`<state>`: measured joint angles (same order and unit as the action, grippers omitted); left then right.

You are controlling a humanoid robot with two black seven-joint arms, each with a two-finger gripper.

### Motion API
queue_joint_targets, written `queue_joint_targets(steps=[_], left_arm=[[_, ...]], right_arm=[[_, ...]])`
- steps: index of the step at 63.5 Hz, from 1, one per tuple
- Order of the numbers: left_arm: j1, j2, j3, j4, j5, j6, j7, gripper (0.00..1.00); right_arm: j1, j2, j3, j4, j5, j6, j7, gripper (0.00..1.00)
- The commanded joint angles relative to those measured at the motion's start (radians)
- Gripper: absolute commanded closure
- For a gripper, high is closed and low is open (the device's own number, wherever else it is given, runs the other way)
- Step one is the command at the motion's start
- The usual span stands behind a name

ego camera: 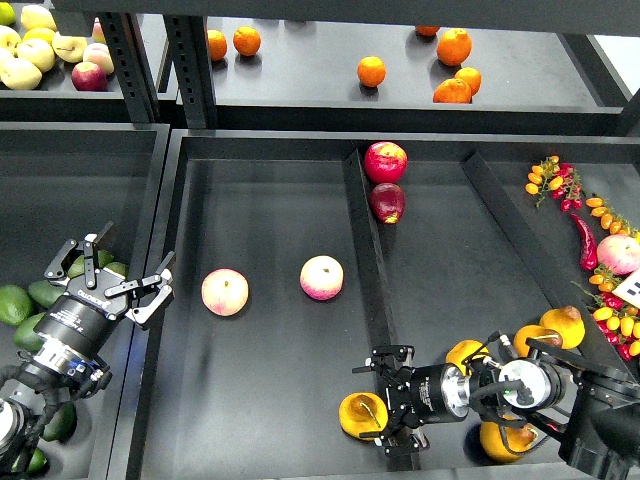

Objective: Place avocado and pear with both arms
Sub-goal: 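Lower the open right gripper over the yellow pear near the robot, then close the right gripper on the yellow pear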

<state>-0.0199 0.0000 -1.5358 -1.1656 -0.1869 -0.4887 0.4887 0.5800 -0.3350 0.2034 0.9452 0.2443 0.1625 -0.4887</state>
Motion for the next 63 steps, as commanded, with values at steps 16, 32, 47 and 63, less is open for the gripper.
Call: queue_joint_targets(steps=[16,32,47,63], left_arm=[[0.000,0.000,-0.003,-0.023,0.001,0.000,0.000,0.01],[0.001,0.000,-0.004,-0.025,0.001,0.000,0.000,0.01],[0.003,0.000,-0.004,-0.028,0.001,0.000,0.000,0.01],[0.003,0.000,-0.004,-0.028,0.001,0.000,0.000,0.01]], right_arm=[[0.000,0.016,-0.004,-0.016,-0.002,-0.018,0.000,0.05],[0.000,0.028,-0.002,-0.023,-0.002,-0.021,0.000,0.13],[-0.003,0.037,-0.002,-0.036,-0.003,-0.020,0.000,0.26],[-0.008,0.045,0.002,-0.043,-0.020,-0.020,0.000,0.38]])
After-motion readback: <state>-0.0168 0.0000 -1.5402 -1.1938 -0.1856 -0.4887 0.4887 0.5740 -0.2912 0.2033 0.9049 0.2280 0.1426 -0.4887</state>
